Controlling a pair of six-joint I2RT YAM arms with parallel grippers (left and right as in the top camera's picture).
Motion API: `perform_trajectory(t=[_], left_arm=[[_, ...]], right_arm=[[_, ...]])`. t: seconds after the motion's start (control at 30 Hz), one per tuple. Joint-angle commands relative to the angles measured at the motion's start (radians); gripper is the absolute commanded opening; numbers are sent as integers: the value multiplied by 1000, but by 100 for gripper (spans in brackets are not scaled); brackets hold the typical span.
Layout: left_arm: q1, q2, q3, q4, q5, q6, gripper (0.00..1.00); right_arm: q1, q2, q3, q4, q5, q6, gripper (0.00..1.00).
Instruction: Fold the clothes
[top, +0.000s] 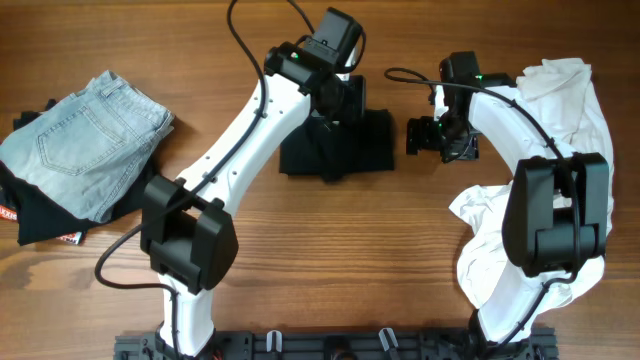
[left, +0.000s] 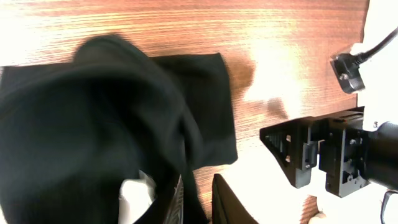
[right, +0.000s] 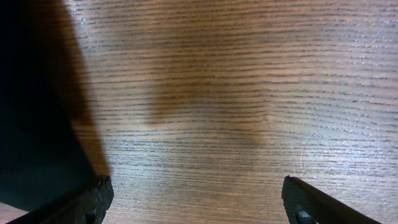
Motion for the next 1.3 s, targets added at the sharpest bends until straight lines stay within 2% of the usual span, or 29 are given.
perform_trajectory(t=[0.0, 0.1, 0.2, 0.3, 0.37, 0.5, 0.57, 0.73, 0.77, 0.8, 0.83, 0.87, 0.9, 0.97, 1.07, 1.13, 1.23, 1.27], left_arm=[[-21, 42, 16, 7, -10, -17, 20], [-42, 53, 16, 29, -9, -12, 27], [1, 28, 18, 27, -62, -13, 26], [91, 25, 16, 34, -113, -8, 30], [156, 54, 16, 100, -114, 77, 34], [232, 157, 16, 159, -100, 116, 39], [238, 216, 16, 168, -36, 116, 42], [230, 281, 16, 161, -25, 116, 43], [230, 290, 15, 150, -26, 116, 43], [233, 296, 15, 132, -31, 116, 43], [233, 296, 10, 108, -38, 116, 43], [233, 296, 3, 94, -44, 116, 41], [233, 296, -5, 82, -44, 116, 40], [233, 296, -53, 58, -43, 116, 34], [233, 296, -132, 14, -45, 116, 27], [236, 296, -150, -64, -80, 116, 24], [232, 296, -149, -235, -33, 111, 17], [231, 295, -149, -302, -6, 111, 14]], right_arm=[[8, 12, -8, -2, -16, 18, 92], [8, 12, -8, -2, -16, 18, 92], [8, 12, -8, -5, -22, 11, 93], [8, -3, 36, -30, -209, -97, 93], [8, -35, 92, -49, -341, -109, 93], [12, -130, 105, -11, -425, 8, 93], [35, -126, 100, 4, -427, 5, 93], [135, -113, 40, 36, -348, 9, 93], [161, -108, 18, 56, -310, 21, 86], [177, -99, 1, 75, -297, 45, 64], [187, -85, -11, 86, -294, 45, 52], [188, -70, -15, 93, -294, 45, 44], [188, -58, -20, 99, -294, 45, 39], [187, -5, -39, 120, -272, 45, 36], [183, 50, -40, 103, -103, 71, 33], [166, 51, -40, 116, 42, 93, 35], [122, 51, -40, 239, 154, 94, 41], [104, 51, -40, 299, 161, 89, 47]])
